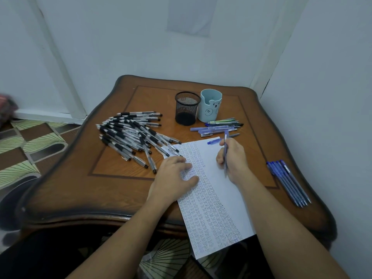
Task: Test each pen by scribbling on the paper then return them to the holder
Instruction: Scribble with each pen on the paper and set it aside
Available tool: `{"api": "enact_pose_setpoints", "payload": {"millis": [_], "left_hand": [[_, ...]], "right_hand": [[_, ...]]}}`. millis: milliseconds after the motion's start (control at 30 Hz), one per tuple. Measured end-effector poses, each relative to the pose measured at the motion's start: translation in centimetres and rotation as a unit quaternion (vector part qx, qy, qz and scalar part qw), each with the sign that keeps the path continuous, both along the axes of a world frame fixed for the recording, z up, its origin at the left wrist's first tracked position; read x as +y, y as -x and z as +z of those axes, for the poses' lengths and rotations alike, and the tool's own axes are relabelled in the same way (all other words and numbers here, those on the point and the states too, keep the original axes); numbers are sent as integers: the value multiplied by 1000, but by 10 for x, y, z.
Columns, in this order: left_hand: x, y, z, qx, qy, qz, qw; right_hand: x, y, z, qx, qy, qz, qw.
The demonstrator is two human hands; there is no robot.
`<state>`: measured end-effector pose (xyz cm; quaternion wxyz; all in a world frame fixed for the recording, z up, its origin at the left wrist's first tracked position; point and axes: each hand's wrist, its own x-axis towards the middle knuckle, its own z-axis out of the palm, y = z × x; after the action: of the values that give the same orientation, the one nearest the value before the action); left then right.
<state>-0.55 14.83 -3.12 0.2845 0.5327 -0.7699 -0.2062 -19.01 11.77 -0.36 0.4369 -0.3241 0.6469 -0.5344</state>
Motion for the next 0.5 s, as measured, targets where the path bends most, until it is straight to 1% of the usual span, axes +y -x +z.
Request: {"api": "enact_pose_setpoints", "payload": {"millis": [100,233,400,500], "left_hand": [[0,0,0,-2,-2,-1,1000],[1,-1,1,-3,-5,-3,1000],[3,-1,3,-15,-7,-5,1000],[5,-1,5,-14,-18,-9,1000]], "right_hand": [[1,-1,4,-13,-8,15,1000],[1,4,12,-61,0,62,996],[1,13,13,-90,-17,95,991],[5,19,14,-123,1,110,986]]}}
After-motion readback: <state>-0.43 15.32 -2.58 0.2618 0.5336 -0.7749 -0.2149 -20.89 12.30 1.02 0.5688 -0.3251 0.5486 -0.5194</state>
